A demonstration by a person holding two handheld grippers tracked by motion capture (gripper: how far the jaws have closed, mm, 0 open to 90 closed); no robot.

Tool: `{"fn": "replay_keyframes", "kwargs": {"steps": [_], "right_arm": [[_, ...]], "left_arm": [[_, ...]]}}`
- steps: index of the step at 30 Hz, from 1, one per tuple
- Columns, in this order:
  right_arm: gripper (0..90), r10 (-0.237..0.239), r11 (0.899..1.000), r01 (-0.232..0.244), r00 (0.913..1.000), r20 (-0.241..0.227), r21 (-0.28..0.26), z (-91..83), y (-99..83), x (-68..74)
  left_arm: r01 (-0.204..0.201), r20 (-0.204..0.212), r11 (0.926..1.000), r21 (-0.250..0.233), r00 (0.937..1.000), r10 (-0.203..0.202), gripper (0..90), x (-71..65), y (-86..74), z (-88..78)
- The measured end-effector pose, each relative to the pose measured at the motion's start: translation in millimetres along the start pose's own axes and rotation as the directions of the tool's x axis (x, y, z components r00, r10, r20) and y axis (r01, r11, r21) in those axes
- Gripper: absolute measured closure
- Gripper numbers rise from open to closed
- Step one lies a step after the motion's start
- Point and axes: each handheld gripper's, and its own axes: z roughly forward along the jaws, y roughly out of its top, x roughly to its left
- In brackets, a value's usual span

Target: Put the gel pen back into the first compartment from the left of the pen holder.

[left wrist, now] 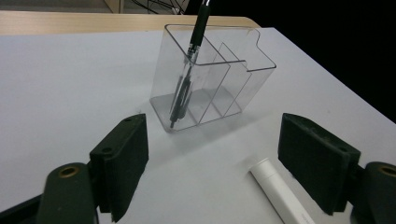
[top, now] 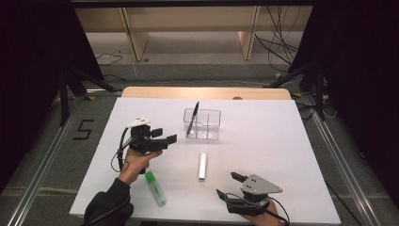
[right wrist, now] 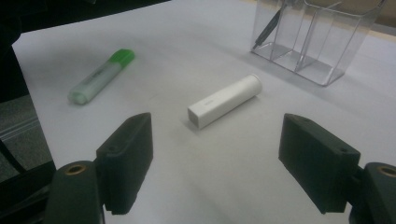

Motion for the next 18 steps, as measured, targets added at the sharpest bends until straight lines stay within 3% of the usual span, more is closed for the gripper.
{"fn": "replay_keyframes", "kwargs": {"steps": [18], "right_arm": [[27.0,0.014,1.0,-0.014,0.9996,-0.024,0.017,7.8,0.3,8.6]], "left_arm": [[-0.009,0.017,0.9997,-0.022,0.9998,0.009,23.0,3.1,-28.5,-16.0]]}}
